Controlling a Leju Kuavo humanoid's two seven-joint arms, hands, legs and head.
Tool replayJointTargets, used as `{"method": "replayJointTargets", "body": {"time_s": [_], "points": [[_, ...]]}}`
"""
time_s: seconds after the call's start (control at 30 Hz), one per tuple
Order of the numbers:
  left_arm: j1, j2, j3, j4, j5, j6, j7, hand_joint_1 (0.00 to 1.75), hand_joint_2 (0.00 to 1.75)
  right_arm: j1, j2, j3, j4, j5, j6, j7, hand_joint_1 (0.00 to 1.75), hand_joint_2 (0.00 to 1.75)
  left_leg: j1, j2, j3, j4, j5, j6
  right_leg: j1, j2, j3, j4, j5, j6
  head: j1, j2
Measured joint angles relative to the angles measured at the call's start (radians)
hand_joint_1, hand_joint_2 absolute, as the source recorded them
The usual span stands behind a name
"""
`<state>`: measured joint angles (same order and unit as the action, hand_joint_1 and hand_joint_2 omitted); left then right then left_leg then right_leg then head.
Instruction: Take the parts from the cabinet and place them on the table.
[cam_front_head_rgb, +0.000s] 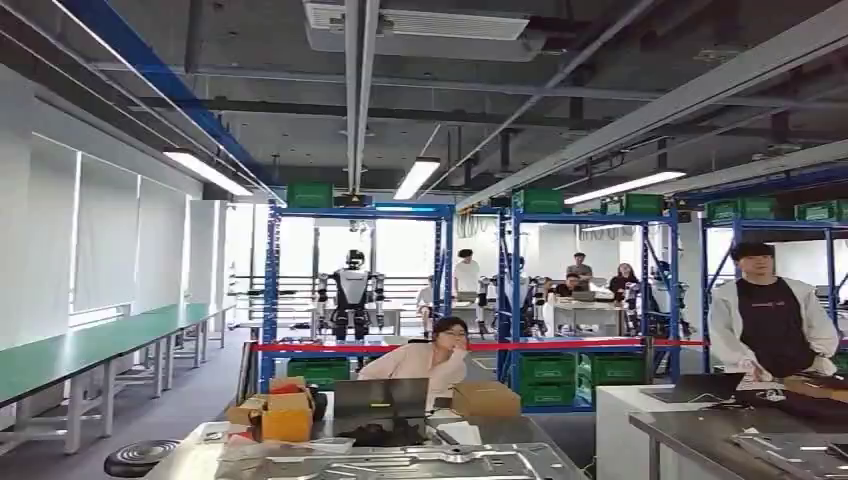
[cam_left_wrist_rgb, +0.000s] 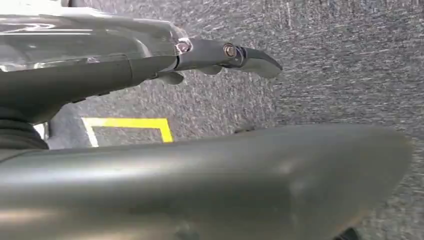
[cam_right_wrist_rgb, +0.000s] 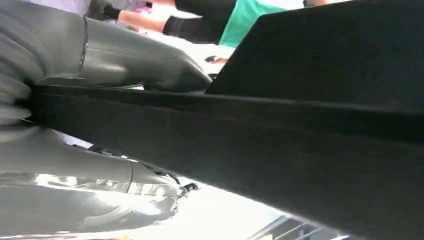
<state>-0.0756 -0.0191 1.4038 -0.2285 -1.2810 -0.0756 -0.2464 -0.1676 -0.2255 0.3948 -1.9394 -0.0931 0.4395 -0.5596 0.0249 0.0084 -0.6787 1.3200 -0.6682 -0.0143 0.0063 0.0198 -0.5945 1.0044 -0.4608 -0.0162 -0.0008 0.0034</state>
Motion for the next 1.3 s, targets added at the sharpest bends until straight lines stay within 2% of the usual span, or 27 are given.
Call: {"method": "replayJointTargets", "body": {"time_s": [0.03, 0.07, 0.13, 0.2, 0.3, 0.33, 0.37, 0.4, 0.47, 0.5, 0.53, 0.57, 0.6, 0.63, 0.67, 0.7, 0.8, 0.83, 0.87, 0.9, 0.97, 1.0, 1.03, 1.07, 1.17, 1.2, 1.3], "points": [[0.003, 0.000, 0.000, 0.000, 0.000, 0.000, 0.000, 0.00, 0.00, 0.000, 0.000, 0.001, 0.003, 0.000, 0.001, 0.001, 1.75, 1.75, 0.000, -0.001, -0.012, -0.001, 0.024, 0.000, 0.000, 0.013, 0.003, 0.001, -0.003, -0.001, 0.000, 0.000], [0.003, 0.000, 0.000, 0.000, 0.000, 0.000, 0.000, 0.00, 0.00, 0.000, 0.000, 0.002, 0.003, 0.002, 0.001, 0.002, 1.75, 1.75, 0.000, -0.001, -0.002, -0.043, 0.064, 0.001, 0.001, 0.019, 0.007, 0.003, -0.007, -0.001, 0.000, 0.000], [0.000, 0.000, 0.000, 0.000, 0.001, -0.001, 0.000, 0.00, 0.00, -0.002, -0.001, 0.003, 0.004, 0.013, 0.000, 0.004, 1.75, 1.75, 0.001, -0.003, 0.056, -0.208, 0.177, 0.005, 0.000, 0.035, 0.018, 0.010, -0.019, 0.004, 0.000, 0.000], [-0.003, 0.000, 0.001, 0.000, 0.002, -0.001, 0.000, 0.00, 0.00, -0.005, -0.005, 0.003, 0.007, 0.017, 0.000, 0.005, 1.75, 1.75, 0.002, -0.017, 0.076, -0.267, 0.178, 0.013, 0.008, 0.043, 0.010, 0.030, -0.031, 0.016, 0.000, 0.000], [-0.003, 0.000, 0.001, 0.000, 0.002, -0.001, 0.001, 0.00, 0.00, -0.006, -0.013, 0.002, 0.008, 0.019, 0.000, 0.008, 1.75, 1.75, -0.005, -0.017, 0.071, -0.263, 0.175, 0.025, 0.002, 0.046, 0.006, 0.023, -0.030, 0.028, 0.000, 0.000], [-0.004, -0.002, 0.001, 0.000, 0.002, -0.001, 0.001, 0.00, 0.00, -0.007, -0.016, 0.002, 0.007, 0.018, 0.000, 0.006, 1.75, 1.75, 0.004, -0.016, 0.074, -0.268, 0.177, 0.030, 0.001, 0.041, 0.006, 0.027, -0.038, 0.033, 0.000, 0.000], [-0.005, -0.001, 0.001, 0.000, 0.002, -0.001, 0.000, 0.00, 0.00, -0.010, -0.018, 0.002, 0.006, 0.018, 0.000, 0.006, 1.75, 1.75, 0.005, -0.016, 0.076, -0.268, 0.176, 0.033, 0.003, 0.016, 0.001, 0.046, -0.051, 0.042, 0.000, 0.000], [-0.005, -0.001, 0.001, 0.000, 0.002, -0.001, -0.001, 0.00, 0.00, -0.016, -0.020, 0.002, 0.007, 0.018, 0.000, 0.006, 1.75, 1.75, 0.005, -0.014, 0.078, -0.268, 0.174, 0.038, -0.003, 0.000, -0.024, 0.099, -0.082, 0.050, 0.000, 0.000], [-0.003, -0.001, 0.001, 0.000, 0.002, -0.001, -0.001, 0.00, 0.00, -0.017, -0.020, 0.002, 0.007, 0.019, -0.001, 0.005, 1.75, 1.75, 0.005, -0.009, 0.081, -0.268, 0.171, 0.040, -0.011, -0.010, -0.106, 0.262, -0.151, 0.060, 0.000, 0.000], [-0.003, -0.001, 0.001, 0.000, 0.002, -0.001, 0.000, 0.00, 0.00, -0.016, -0.021, 0.002, 0.008, 0.019, -0.002, 0.005, 1.75, 1.75, 0.005, -0.007, 0.082, -0.268, 0.169, 0.041, -0.015, -0.011, -0.138, 0.320, -0.164, 0.064, 0.000, 0.000], [-0.002, -0.001, 0.001, 0.000, 0.002, -0.001, 0.000, 0.00, 0.00, -0.016, -0.021, 0.002, 0.010, 0.020, -0.003, 0.005, 1.75, 1.75, 0.005, -0.006, 0.084, -0.268, 0.167, 0.040, -0.018, -0.013, -0.150, 0.332, -0.152, 0.065, 0.000, 0.000], [-0.002, -0.001, 0.001, 0.000, 0.001, -0.001, 0.000, 0.00, 0.00, -0.016, -0.021, 0.002, 0.010, 0.020, -0.003, 0.004, 1.75, 1.75, 0.006, -0.006, 0.087, -0.268, 0.165, 0.038, -0.020, -0.015, -0.137, 0.298, -0.121, 0.067, 0.000, 0.000], [-0.003, -0.001, 0.001, 0.000, 0.001, -0.002, 0.000, 0.00, 0.00, -0.017, -0.021, 0.002, 0.010, 0.020, -0.004, 0.004, 1.75, 1.75, 0.007, -0.006, 0.091, -0.268, 0.162, 0.036, -0.021, -0.016, -0.105, 0.226, -0.078, 0.067, 0.000, 0.000], [-0.003, -0.001, 0.001, 0.000, 0.000, -0.001, 0.000, 0.00, 0.00, -0.019, -0.022, 0.002, 0.010, 0.020, -0.004, 0.003, 1.75, 1.75, 0.008, -0.006, 0.097, -0.268, 0.159, 0.032, -0.021, -0.018, -0.058, 0.125, -0.025, 0.065, 0.000, 0.000], [-0.003, -0.001, 0.001, 0.000, 0.000, -0.002, 0.000, 0.00, 0.00, -0.021, -0.023, 0.002, 0.010, 0.020, -0.005, 0.003, 1.75, 1.75, 0.008, -0.006, 0.101, -0.269, 0.155, 0.027, -0.021, -0.025, -0.023, 0.044, -0.002, 0.062, 0.000, 0.000], [-0.003, -0.001, 0.001, 0.000, 0.000, -0.002, -0.001, 0.00, 0.00, -0.022, -0.023, 0.002, 0.011, 0.020, -0.006, 0.002, 1.75, 1.75, 0.003, -0.006, 0.102, -0.270, 0.153, 0.023, -0.011, -0.026, -0.015, 0.035, -0.015, 0.057, 0.000, 0.000], [-0.001, -0.001, 0.001, 0.000, 0.000, -0.002, 0.000, 0.00, 0.00, -0.018, -0.025, 0.002, 0.010, 0.020, -0.008, 0.002, 1.75, 1.75, 0.006, -0.003, 0.108, -0.282, 0.153, 0.004, -0.008, -0.018, -0.016, 0.033, -0.019, 0.038, 0.000, 0.000], [-0.002, -0.001, 0.001, 0.000, 0.000, -0.002, 0.000, 0.00, 0.00, -0.019, -0.026, 0.002, 0.010, 0.020, -0.008, 0.002, 1.75, 1.75, 0.006, -0.002, 0.115, -0.287, 0.153, -0.005, -0.009, -0.017, -0.011, 0.022, -0.015, 0.029, 0.000, 0.000], [-0.003, -0.001, 0.001, 0.000, 0.000, -0.002, 0.000, 0.00, 0.00, -0.019, -0.026, 0.001, 0.009, 0.020, -0.009, 0.001, 1.75, 1.75, 0.007, -0.003, 0.114, -0.275, 0.140, -0.004, -0.014, -0.019, -0.002, 0.012, -0.010, 0.021, 0.000, 0.000], [-0.002, -0.001, 0.001, 0.000, 0.000, -0.002, 0.000, 0.00, 0.00, -0.021, -0.026, 0.002, 0.008, 0.020, -0.009, 0.000, 1.75, 1.75, 0.005, -0.003, 0.096, -0.236, 0.112, -0.002, -0.014, -0.019, 0.001, 0.009, -0.011, 0.012, 0.000, 0.000], [-0.002, -0.001, 0.001, 0.000, 0.000, -0.004, 0.000, 0.00, 0.00, -0.018, -0.026, 0.002, 0.007, 0.020, -0.009, 0.000, 1.75, 1.75, 0.002, -0.003, 0.022, -0.087, 0.041, -0.002, -0.009, -0.018, 0.002, 0.009, -0.014, 0.006, 0.000, 0.000], [-0.001, -0.001, 0.001, 0.000, 0.000, -0.004, -0.001, 0.00, 0.00, -0.016, -0.026, 0.002, 0.007, 0.020, -0.008, 0.000, 1.75, 1.75, 0.000, -0.003, -0.017, -0.014, 0.019, -0.002, -0.006, -0.017, 0.002, 0.010, -0.016, 0.004, 0.000, 0.000], [0.001, -0.001, 0.001, 0.000, 0.000, -0.004, -0.001, 0.00, 0.00, -0.015, -0.027, 0.002, 0.008, 0.020, -0.008, 0.000, 1.75, 1.75, -0.001, -0.003, -0.038, 0.016, 0.024, -0.001, -0.004, -0.013, 0.004, 0.010, -0.017, 0.002, 0.000, 0.000], [0.002, -0.001, 0.001, 0.000, 0.000, -0.004, -0.001, 0.00, 0.00, -0.015, -0.027, 0.002, 0.007, 0.020, -0.008, 0.000, 1.75, 1.75, -0.003, -0.003, -0.032, -0.006, 0.050, 0.001, -0.002, -0.011, 0.008, 0.010, -0.019, 0.001, 0.000, 0.000], [0.002, 0.000, 0.001, 0.000, 0.000, -0.005, -0.003, 0.00, 0.00, -0.015, -0.027, 0.000, 0.007, 0.020, -0.008, -0.001, 1.75, 1.75, -0.005, -0.005, 0.061, -0.231, 0.189, 0.012, 0.000, -0.003, 0.023, 0.013, -0.031, 0.007, 0.000, 0.000], [0.002, 0.000, 0.001, 0.000, 0.000, -0.005, -0.005, 0.00, 0.00, -0.015, -0.027, 0.000, 0.007, 0.020, -0.008, -0.002, 1.75, 1.75, -0.008, -0.007, 0.074, -0.255, 0.181, 0.016, 0.007, -0.002, 0.021, 0.018, -0.035, 0.012, 0.000, 0.000], [0.001, 0.000, 0.001, 0.000, 0.000, -0.006, -0.009, 0.00, 0.00, -0.013, -0.030, -0.004, 0.007, 0.020, -0.008, -0.003, 1.75, 1.75, -0.013, -0.007, 0.077, -0.272, 0.176, 0.026, 0.002, 0.001, 0.016, 0.017, -0.035, 0.023, 0.000, 0.000]]}}
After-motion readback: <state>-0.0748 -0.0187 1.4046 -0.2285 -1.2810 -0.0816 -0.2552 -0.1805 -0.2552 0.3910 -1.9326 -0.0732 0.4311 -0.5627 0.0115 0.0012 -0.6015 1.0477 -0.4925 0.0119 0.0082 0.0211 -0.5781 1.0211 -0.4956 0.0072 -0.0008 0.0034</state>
